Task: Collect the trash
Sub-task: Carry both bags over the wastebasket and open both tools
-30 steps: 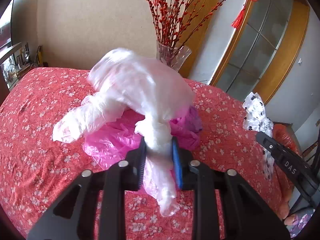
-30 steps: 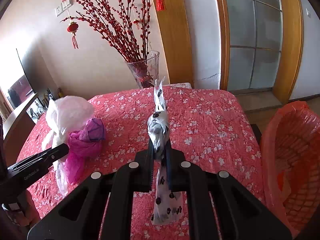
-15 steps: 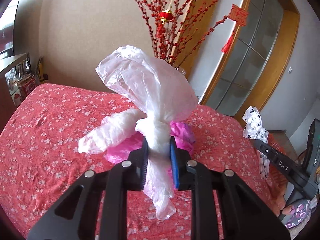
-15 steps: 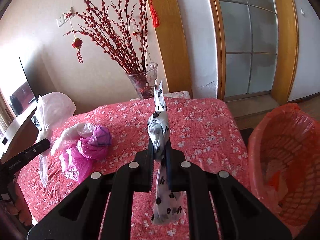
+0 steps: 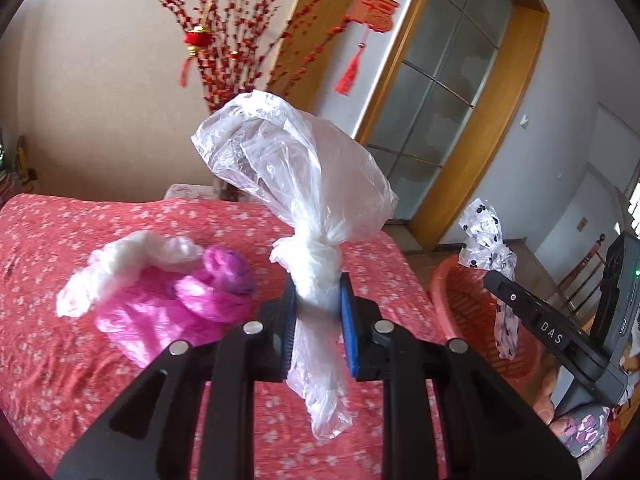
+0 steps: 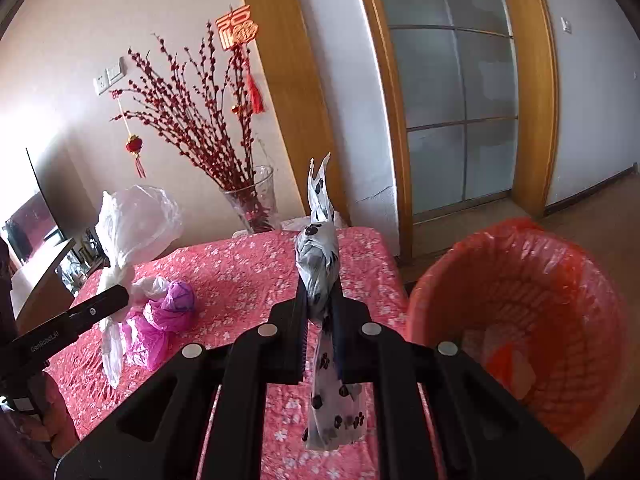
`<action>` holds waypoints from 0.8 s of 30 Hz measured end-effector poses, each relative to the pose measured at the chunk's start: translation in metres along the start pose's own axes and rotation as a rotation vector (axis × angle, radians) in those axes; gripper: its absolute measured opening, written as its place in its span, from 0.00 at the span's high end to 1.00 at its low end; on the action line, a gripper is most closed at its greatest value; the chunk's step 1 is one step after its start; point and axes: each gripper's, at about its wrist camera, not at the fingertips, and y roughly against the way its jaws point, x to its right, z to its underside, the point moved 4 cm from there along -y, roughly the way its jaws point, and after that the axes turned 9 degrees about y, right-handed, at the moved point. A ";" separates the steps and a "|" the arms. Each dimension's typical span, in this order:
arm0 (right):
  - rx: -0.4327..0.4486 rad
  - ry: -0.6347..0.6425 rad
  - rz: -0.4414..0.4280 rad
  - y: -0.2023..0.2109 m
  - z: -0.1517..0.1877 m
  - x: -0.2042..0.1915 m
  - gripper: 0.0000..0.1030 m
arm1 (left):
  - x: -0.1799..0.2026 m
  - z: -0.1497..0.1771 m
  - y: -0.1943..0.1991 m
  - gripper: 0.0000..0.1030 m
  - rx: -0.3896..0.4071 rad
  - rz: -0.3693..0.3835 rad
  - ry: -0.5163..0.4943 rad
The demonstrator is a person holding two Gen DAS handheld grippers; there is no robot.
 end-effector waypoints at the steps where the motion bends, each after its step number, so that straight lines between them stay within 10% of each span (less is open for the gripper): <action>1: 0.005 -0.002 0.007 0.004 0.000 0.003 0.90 | 0.006 0.001 -0.002 0.80 -0.004 0.011 -0.006; 24: 0.057 -0.111 0.146 0.053 0.013 0.083 0.90 | 0.104 0.033 -0.047 0.80 -0.103 0.169 -0.131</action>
